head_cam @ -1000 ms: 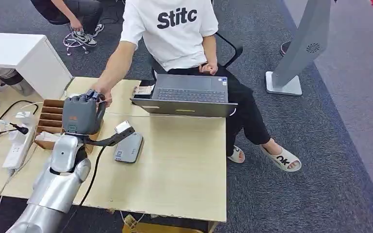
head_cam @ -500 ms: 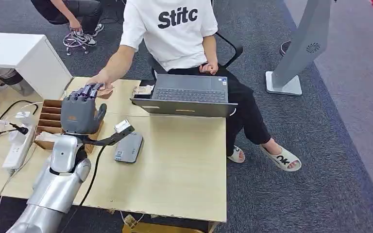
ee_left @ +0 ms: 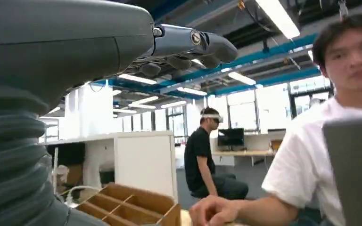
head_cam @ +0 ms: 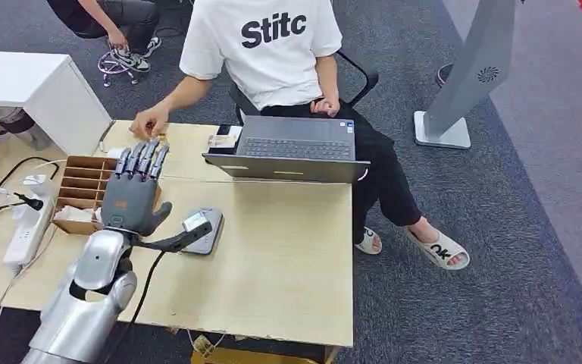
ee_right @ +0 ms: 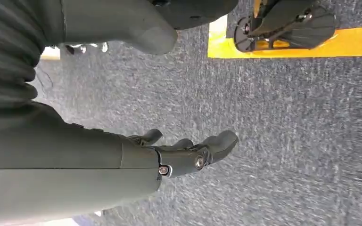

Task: Pass the card to the sensor for recognition and then transmit it.

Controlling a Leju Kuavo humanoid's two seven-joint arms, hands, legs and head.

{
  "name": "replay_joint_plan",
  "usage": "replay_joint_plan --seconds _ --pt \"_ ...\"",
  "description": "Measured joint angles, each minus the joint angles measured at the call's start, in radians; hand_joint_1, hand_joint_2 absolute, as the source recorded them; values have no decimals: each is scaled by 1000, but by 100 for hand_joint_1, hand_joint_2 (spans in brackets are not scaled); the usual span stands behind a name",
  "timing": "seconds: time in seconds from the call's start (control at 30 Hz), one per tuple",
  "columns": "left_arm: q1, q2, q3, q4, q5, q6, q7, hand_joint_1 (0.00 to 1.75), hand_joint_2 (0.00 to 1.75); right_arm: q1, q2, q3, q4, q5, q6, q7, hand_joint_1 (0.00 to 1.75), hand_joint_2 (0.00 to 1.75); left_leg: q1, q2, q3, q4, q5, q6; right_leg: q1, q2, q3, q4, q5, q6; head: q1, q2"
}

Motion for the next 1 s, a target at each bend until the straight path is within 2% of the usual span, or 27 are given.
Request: replay_joint_plan --seconds 0.17,0.33,0.4,0.67,1.0 --pt "74 87 0 -96 29 -74 13 0 175 1 0 -18 0 -9 1 -2 0 175 0 0 -1 0 0 0 0 0 0 0 0 0 0 0" --pt "144 162 23 -164 48 -96 21 0 175 1 3 -29 0 -10 3 -8 0 175 0 0 -1 0 0 0 0 0 0 0 0 0 0 0" --pt "160 178 34 -179 50 -97 22 0 175 1 6 -33 0 -10 3 -9 0 175 0 -1 -1 0 0 0 0 -1 0 0 0 0 0 0" --pt "198 210 62 -206 57 -112 29 0 175 0 8 -41 0 -10 2 -13 0 175 0 -1 -1 0 0 0 0 -1 0 0 0 0 0 0" --pt "227 210 149 -193 75 -114 27 0 175 0 8 -48 0 -4 2 -7 0 175 0 -1 -1 0 0 0 0 -1 0 0 0 0 0 0"
